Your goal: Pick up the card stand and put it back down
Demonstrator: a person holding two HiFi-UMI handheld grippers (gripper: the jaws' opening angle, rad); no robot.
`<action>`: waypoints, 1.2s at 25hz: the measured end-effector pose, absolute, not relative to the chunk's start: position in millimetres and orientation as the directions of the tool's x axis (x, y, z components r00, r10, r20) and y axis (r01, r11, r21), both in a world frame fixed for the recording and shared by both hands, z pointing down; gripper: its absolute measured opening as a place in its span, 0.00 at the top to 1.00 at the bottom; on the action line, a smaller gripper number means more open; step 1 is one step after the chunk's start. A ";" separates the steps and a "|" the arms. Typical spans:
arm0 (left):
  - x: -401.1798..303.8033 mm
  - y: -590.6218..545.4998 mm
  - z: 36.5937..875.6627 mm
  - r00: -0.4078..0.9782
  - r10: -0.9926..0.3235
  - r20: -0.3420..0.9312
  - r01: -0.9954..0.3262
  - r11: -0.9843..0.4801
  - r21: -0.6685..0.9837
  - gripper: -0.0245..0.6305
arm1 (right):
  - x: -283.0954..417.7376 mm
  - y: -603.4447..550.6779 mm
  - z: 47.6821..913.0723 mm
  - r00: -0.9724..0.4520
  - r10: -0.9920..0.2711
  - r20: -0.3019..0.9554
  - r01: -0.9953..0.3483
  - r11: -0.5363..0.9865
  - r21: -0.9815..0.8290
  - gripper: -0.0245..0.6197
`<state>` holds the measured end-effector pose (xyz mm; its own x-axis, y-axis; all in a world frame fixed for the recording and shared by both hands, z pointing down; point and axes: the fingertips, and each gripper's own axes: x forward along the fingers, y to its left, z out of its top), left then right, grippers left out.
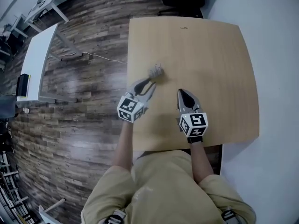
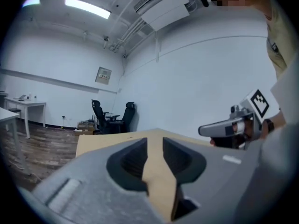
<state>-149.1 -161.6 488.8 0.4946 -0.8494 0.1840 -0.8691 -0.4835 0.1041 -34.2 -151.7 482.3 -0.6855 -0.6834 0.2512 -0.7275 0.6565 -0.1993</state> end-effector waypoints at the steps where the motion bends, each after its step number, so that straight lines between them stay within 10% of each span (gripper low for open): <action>1: -141.4 -154.4 480.0 0.491 -0.854 0.171 -0.871 -0.481 0.099 0.82 | -33.4 -145.9 475.2 -0.685 -0.688 0.240 -0.728 0.658 -0.193 0.95; 7: -128.7 -127.7 458.4 0.391 -0.899 0.196 -0.920 -0.382 0.083 0.96 | -20.4 -116.9 443.8 -0.671 -0.713 0.202 -0.741 0.654 -0.153 0.95; 30: -55.9 -43.2 414.1 0.362 -0.930 0.063 -0.931 -0.364 -0.021 0.96 | 49.7 -47.5 405.3 -0.528 -0.843 0.105 -0.848 0.530 -0.004 0.95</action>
